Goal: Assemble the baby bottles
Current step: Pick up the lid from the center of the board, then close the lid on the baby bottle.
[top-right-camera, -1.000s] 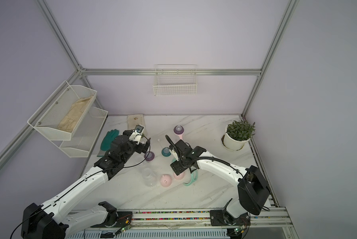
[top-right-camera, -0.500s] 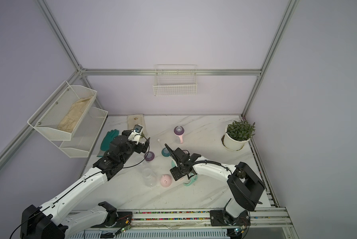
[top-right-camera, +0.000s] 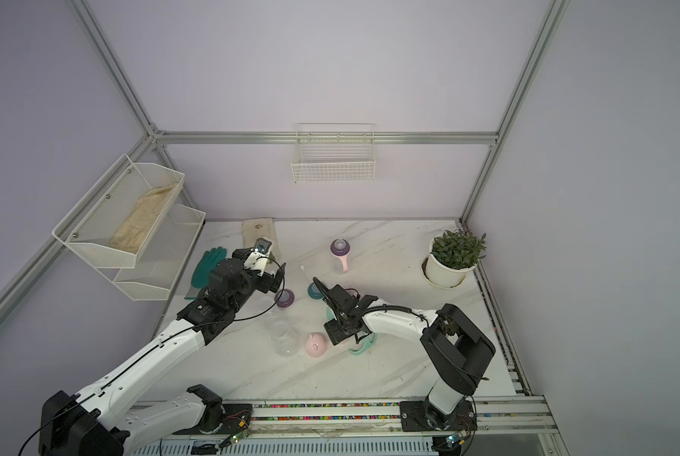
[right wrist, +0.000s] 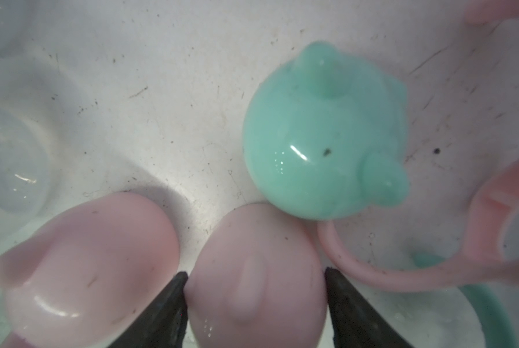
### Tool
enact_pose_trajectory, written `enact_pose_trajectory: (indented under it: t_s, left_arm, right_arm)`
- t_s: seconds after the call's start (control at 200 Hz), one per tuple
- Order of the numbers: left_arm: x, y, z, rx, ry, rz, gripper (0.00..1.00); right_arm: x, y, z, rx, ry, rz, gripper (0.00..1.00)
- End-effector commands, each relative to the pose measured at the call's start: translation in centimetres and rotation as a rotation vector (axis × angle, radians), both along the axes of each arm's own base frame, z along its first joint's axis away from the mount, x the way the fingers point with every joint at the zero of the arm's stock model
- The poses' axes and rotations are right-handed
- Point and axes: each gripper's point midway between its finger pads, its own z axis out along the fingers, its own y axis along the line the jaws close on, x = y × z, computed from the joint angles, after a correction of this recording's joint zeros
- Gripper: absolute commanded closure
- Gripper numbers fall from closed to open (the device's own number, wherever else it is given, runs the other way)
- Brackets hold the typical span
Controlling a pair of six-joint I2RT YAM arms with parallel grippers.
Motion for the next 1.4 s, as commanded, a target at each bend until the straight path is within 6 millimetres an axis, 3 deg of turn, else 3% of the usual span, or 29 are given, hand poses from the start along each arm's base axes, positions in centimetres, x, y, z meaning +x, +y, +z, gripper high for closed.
enact_pose_trajectory:
  t_s: [0.0, 0.19, 0.45, 0.64, 0.77, 0.935, 1.05, 1.395]
  left_arm:
    - [0.2, 0.2, 3.8, -0.057, -0.083, 0.019, 0.00]
    - [0.2, 0.4, 3.8, -0.053, -0.084, 0.023, 0.00]
    - [0.2, 0.3, 3.9, -0.055, -0.088, 0.021, 0.00]
    - [0.2, 0.1, 4.2, -0.060, -0.091, 0.009, 0.00]
    - [0.0, 0.0, 4.3, -0.066, -0.090, -0.001, 0.00]
    - [-0.4, 0.0, 4.5, -0.071, -0.087, -0.010, 0.00]
    - [-0.5, 0.0, 4.5, -0.070, -0.088, -0.011, 0.00]
    - [-0.4, 0.0, 3.8, -0.038, -0.073, -0.014, 0.00]
  right_arm:
    - [0.2, -0.1, 0.4, 0.007, -0.026, -0.020, 0.33]
    - [-0.1, 0.7, 3.4, 0.066, -0.027, 0.002, 0.44]
    - [0.8, 2.0, 13.3, 0.215, -0.161, 0.054, 0.47]
    - [6.9, 0.2, 19.3, 0.267, -0.316, -0.005, 0.49]
    - [11.4, -0.3, 22.0, 0.243, -0.414, -0.034, 0.50]
    - [16.5, -0.1, 23.1, 0.206, -0.455, -0.056, 0.50]
    - [19.3, 0.1, 22.1, 0.164, -0.435, -0.048, 0.50]
    - [23.2, -0.7, 21.2, 0.114, -0.417, -0.067, 0.50]
